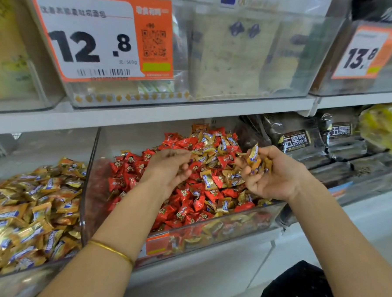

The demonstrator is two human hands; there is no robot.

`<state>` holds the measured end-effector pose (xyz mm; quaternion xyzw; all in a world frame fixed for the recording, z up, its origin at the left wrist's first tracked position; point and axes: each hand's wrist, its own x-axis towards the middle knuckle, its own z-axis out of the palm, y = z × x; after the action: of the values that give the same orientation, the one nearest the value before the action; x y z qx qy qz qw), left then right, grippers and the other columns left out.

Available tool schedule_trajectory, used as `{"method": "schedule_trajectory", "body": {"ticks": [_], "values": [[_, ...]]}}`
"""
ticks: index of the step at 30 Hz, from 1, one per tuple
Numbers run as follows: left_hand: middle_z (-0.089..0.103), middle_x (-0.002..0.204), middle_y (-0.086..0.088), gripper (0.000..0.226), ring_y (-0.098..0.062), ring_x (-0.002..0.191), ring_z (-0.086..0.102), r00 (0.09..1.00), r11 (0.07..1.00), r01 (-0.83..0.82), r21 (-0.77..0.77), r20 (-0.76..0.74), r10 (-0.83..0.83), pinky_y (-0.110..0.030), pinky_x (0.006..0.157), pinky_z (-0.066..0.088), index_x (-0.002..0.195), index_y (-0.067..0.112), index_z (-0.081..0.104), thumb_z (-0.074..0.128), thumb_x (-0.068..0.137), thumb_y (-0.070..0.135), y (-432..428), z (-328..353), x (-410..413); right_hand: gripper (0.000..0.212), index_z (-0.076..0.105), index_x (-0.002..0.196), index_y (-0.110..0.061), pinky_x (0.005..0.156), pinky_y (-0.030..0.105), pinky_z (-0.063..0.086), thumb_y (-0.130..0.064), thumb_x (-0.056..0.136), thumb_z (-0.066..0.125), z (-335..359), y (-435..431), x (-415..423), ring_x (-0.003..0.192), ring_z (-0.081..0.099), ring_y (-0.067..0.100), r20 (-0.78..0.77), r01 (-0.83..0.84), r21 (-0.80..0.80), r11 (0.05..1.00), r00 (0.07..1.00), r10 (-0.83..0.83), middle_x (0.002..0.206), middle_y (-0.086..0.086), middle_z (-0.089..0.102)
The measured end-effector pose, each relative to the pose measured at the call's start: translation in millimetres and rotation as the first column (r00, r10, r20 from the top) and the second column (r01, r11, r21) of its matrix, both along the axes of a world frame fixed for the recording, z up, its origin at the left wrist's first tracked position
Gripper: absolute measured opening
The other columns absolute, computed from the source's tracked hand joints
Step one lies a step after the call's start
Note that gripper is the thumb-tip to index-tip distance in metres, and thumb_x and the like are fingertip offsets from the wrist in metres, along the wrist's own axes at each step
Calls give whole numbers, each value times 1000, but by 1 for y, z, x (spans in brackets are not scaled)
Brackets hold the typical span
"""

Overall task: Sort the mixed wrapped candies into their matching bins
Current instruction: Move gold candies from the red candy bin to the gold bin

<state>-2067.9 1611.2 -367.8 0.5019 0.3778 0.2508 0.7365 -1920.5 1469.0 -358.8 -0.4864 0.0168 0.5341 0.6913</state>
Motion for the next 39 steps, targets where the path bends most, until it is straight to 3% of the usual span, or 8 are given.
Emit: {"method": "schedule_trajectory", "body": {"ticks": [4,8,12,15,21,25,31,39], "values": [[60,94,10,9,-5,83,55,957,805,255,536,-259,-131,-25,84,44,94,18,65,66,86,17,-2,-2,8,32,56,73,-15,38,14,36,-43,88,58,0,1,0,57,51,12,139,25,-61,998,990,-17,75,2,63],[52,125,-3,37,-17,118,47,807,456,570,684,-570,-155,-22,90,34,113,14,61,72,80,25,-8,-18,23,17,56,72,-17,38,17,37,-10,83,66,-5,11,-2,61,49,14,500,91,-90,992,865,-34,79,4,58],[52,117,-9,27,-21,113,45,757,334,630,701,-651,-62,-29,86,38,92,13,55,75,77,22,-7,-22,25,11,66,81,-11,58,20,41,-1,82,63,-12,21,1,66,47,2,931,187,-284,941,287,224,76,-9,55],[56,102,-4,26,-19,93,50,782,394,600,696,-614,-105,-27,71,40,79,16,47,72,79,17,-3,-18,21,12,69,91,-10,76,22,40,-10,80,72,-19,30,5,80,55,7,885,148,-464,873,37,464,91,-4,63],[56,98,4,12,-3,66,53,908,529,379,759,-416,-54,-13,55,39,103,16,54,56,91,15,13,-2,19,54,55,129,-14,100,25,35,-19,79,75,-14,27,4,130,43,21,724,-1,-689,725,-55,688,141,4,46],[55,122,-3,15,-16,117,49,878,319,453,833,-478,1,-21,94,33,102,16,64,51,94,14,22,-12,41,59,51,134,-14,102,28,38,-24,80,74,-16,33,3,125,46,22,616,66,-764,642,-223,756,137,4,49],[33,148,-1,52,-19,136,30,803,128,590,797,-595,0,-26,113,19,143,22,36,49,95,9,37,-28,66,32,63,113,-14,88,36,49,-25,84,69,-30,40,8,102,56,24,621,125,-726,677,-304,722,111,4,60],[36,138,-3,44,-26,117,43,573,-63,817,573,-797,192,-39,97,43,137,22,41,50,95,16,41,-30,72,9,69,84,-13,66,21,40,-21,83,71,-24,32,12,77,50,13,822,54,-550,833,-139,552,83,0,56]]}}
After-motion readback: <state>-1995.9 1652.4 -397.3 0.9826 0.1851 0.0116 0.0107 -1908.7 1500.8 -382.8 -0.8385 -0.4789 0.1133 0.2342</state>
